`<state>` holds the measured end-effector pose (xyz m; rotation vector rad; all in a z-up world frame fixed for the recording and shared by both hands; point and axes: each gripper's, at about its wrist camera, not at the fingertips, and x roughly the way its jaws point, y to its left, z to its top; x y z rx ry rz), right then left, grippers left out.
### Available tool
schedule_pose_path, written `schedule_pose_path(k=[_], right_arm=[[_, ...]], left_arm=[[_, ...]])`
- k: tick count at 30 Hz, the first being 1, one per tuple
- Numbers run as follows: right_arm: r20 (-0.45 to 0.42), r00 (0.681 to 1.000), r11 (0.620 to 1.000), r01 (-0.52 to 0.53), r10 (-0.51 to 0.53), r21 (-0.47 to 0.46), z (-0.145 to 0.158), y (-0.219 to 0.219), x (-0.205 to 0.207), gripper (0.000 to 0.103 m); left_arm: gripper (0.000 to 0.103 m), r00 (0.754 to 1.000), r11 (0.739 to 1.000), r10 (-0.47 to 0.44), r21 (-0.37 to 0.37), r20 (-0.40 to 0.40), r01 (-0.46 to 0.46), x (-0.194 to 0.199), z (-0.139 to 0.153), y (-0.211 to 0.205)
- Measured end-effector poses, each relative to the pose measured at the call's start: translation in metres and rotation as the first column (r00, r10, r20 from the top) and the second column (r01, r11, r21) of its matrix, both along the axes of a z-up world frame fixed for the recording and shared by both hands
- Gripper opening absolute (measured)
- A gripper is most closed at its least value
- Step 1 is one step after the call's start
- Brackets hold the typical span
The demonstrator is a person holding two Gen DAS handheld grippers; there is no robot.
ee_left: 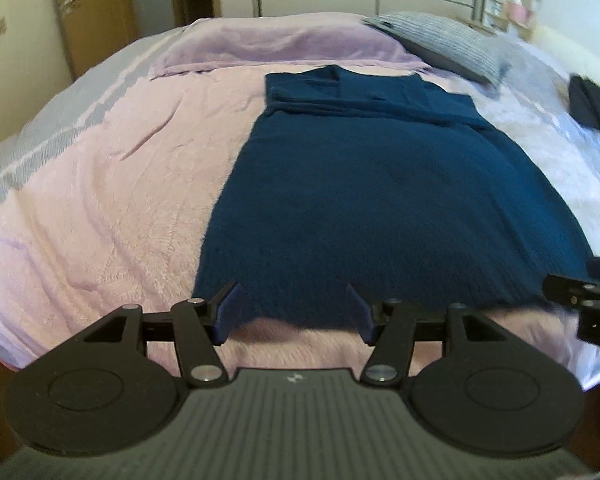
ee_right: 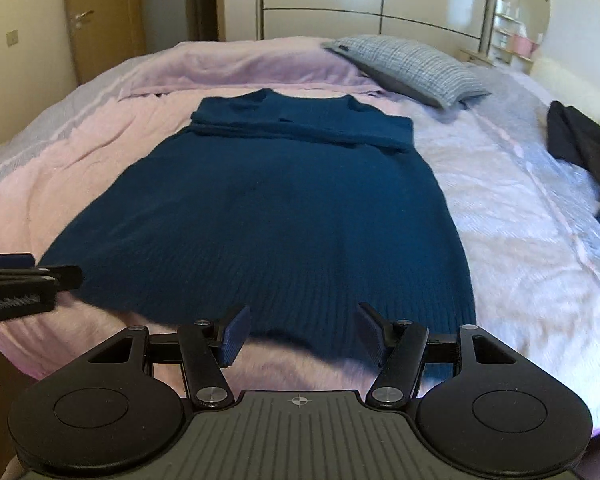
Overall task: Fold clothes
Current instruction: 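Grasp the sweater hem with both grippers and lift it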
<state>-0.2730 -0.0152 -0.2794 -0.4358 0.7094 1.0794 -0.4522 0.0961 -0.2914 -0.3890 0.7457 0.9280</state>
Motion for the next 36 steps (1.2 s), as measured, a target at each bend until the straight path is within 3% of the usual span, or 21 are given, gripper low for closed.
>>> schedule_pose_path(k=[5,8,11,17,20,23,26,33,36], right_arm=[[-0.164,0.984,0.988,0.085,-0.064,0.13,-0.007,-0.021,0.047,0.062],[-0.316,0.942,0.957,0.192,-0.118,0.216,-0.014,-0.05,0.083,0.062],[-0.428,0.889,0.92,0.294,-0.163,0.261,-0.022,-0.08,0.119,0.061],[-0.514,0.83,0.883,0.39,-0.215,0.26,-0.026,-0.114,0.179,0.061],[-0.627,0.752,0.872,0.43,-0.202,0.235,-0.04,-0.113,0.215,0.061],[-0.719,0.673,0.884,0.428,-0.173,0.188,-0.066,-0.103,0.24,0.061],[-0.772,0.618,0.89,0.424,-0.146,0.171,-0.089,-0.094,0.254,0.061],[-0.793,0.607,0.91,0.35,-0.042,0.22,-0.103,-0.087,0.256,0.06],[-0.809,0.588,0.916,0.332,-0.016,0.223,-0.11,-0.09,0.254,0.044]], left_arm=[[0.054,0.999,1.0,0.018,-0.014,0.042,-0.017,-0.026,0.006,0.043],[0.054,0.997,1.0,0.004,-0.031,0.074,-0.002,-0.042,0.009,0.068],[0.054,0.993,0.994,-0.019,-0.108,0.114,0.031,-0.053,-0.002,0.092],[0.054,0.967,0.95,0.002,-0.301,0.254,0.077,-0.07,-0.035,0.124],[0.058,0.939,0.929,0.042,-0.36,0.341,0.089,-0.078,-0.047,0.137],[0.059,0.913,0.908,0.072,-0.405,0.402,0.107,-0.081,-0.057,0.149],[0.059,0.897,0.891,0.074,-0.434,0.436,0.137,-0.081,-0.063,0.158],[0.058,0.874,0.848,0.018,-0.47,0.486,0.244,-0.068,-0.077,0.168],[0.053,0.86,0.825,0.002,-0.486,0.51,0.287,-0.064,-0.082,0.167]])
